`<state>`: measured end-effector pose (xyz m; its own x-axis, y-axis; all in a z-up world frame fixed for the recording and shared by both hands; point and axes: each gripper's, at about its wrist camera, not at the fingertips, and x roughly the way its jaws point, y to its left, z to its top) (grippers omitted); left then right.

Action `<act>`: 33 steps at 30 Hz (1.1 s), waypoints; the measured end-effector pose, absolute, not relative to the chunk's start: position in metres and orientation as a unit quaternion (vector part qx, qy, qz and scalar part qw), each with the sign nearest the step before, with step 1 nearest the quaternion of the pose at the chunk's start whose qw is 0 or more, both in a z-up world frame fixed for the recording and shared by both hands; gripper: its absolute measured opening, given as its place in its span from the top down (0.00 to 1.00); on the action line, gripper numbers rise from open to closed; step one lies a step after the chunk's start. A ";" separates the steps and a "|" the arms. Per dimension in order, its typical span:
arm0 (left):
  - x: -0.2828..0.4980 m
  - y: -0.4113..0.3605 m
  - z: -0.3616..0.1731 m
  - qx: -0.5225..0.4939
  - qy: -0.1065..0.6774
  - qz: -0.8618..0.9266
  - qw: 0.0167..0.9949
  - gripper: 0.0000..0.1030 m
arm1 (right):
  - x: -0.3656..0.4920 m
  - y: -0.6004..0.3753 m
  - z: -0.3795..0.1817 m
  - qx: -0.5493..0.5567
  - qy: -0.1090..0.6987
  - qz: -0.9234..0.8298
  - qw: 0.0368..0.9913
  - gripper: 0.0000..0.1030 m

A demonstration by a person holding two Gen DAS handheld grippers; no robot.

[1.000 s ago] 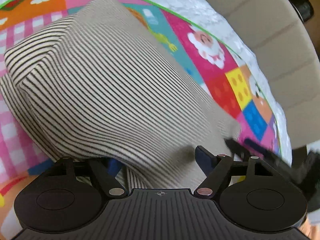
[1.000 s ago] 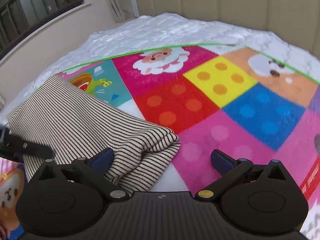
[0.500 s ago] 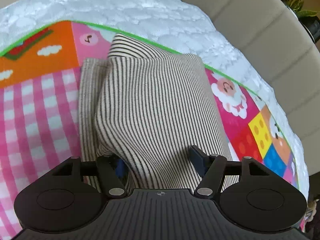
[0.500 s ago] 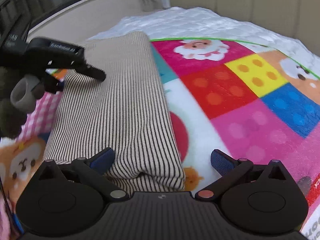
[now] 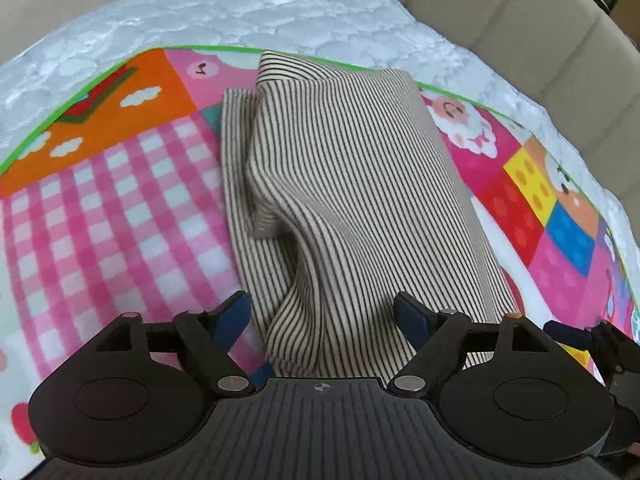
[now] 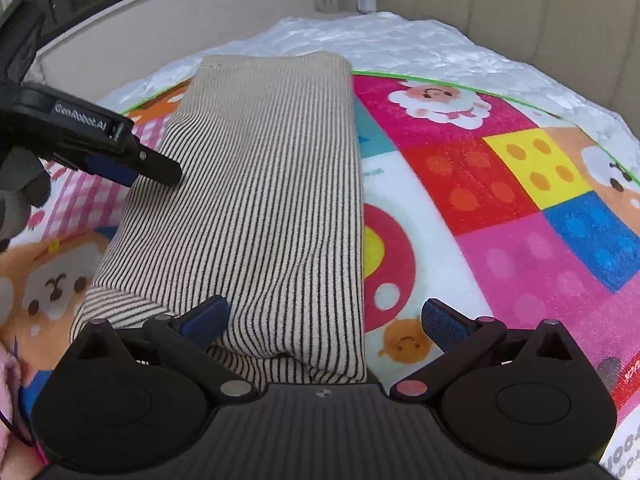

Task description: Fold clothes

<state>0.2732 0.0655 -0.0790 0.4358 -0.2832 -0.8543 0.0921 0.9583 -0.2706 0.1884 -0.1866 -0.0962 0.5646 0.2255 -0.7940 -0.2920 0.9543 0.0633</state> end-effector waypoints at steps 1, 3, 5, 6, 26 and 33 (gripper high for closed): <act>0.269 0.067 -0.078 -0.094 0.520 -0.112 0.841 0.18 | 0.187 -0.185 -0.096 -0.043 0.446 0.149 0.882 0.00; 0.260 0.068 -0.076 -0.098 0.520 -0.118 0.840 0.18 | 0.185 -0.181 -0.096 -0.056 0.452 0.154 0.877 0.00; 0.251 0.068 -0.074 -0.100 0.518 -0.125 0.840 0.16 | 0.181 -0.173 -0.102 -0.081 0.472 0.169 0.861 0.00; 0.246 0.067 -0.075 -0.101 0.518 -0.128 0.839 0.15 | 0.178 -0.167 -0.105 -0.102 0.472 0.171 0.859 0.00; 0.212 0.061 -0.104 -0.148 0.525 -0.195 0.815 0.12 | 0.212 -0.234 -0.058 -0.065 0.388 0.029 0.919 0.18; 0.215 0.066 -0.106 -0.162 0.527 -0.196 0.811 0.12 | 0.225 -0.217 -0.105 -0.111 0.437 0.038 0.892 0.20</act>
